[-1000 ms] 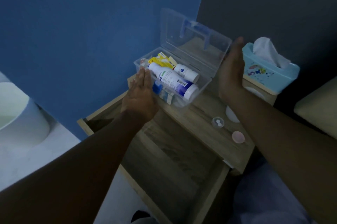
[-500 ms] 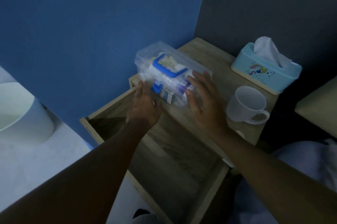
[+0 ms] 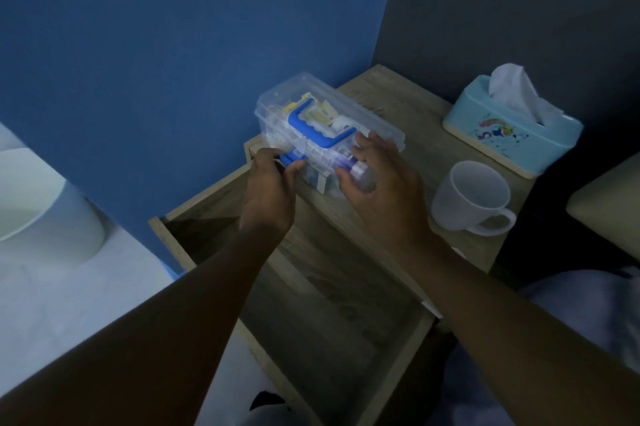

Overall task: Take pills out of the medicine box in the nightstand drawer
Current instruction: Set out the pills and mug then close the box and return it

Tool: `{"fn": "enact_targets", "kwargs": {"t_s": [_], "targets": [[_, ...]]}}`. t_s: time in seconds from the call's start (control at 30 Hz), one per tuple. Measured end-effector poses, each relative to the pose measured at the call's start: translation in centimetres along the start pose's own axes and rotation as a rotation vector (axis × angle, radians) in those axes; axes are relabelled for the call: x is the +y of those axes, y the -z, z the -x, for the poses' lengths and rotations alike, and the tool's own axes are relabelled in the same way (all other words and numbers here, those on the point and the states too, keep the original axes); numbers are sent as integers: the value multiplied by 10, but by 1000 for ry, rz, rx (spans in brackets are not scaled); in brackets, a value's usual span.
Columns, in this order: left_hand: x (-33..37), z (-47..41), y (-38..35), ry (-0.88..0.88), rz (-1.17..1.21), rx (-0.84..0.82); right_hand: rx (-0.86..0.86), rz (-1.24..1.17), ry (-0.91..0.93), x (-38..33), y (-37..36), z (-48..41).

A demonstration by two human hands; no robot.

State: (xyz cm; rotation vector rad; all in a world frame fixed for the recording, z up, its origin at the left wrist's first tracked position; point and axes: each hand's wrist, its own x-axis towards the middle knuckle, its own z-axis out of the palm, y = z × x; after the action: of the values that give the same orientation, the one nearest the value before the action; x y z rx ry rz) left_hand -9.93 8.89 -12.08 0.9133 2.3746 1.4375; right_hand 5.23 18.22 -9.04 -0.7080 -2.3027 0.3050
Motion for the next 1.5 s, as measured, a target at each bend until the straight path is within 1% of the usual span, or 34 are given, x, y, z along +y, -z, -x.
{"fn": "enact_targets", "kwargs": {"t_s": [0.1,0.23,0.4,0.5,0.67,0.77,0.93,1.03,1.1,1.23,1.3,1.37,1.5], "targets": [[6,-1,2,-21,98,48,-26,-6,-17,-1,1,-1],[11,-5,2,16,214,115,-20,-4,-27,0,2,-1],[15,-4,-6,5,354,209,29,-4,-22,0,0,0],[15,3,-13,-36,216,236,39,-7,-10,-1,0,0],[16,17,-22,-64,138,262,-6,-3,-29,-2,3,1],[15,23,-29,-17,85,275,-32,-20,-41,-2,4,0],[10,24,-27,-66,9,226,-43,-20,-48,2,2,1],[9,27,-21,-93,8,160,-29,-15,-36,4,1,2],[7,27,-17,-66,33,78,-34,-22,-41,3,2,2],[6,19,-2,46,127,-68,-88,-50,-101,-2,6,0],[10,11,8,46,108,-74,-123,-69,-136,-5,9,-2],[15,1,18,17,57,-33,-143,-96,-174,-8,12,-6],[28,-25,34,-58,12,55,-6,-128,-232,-10,15,-8]]}}
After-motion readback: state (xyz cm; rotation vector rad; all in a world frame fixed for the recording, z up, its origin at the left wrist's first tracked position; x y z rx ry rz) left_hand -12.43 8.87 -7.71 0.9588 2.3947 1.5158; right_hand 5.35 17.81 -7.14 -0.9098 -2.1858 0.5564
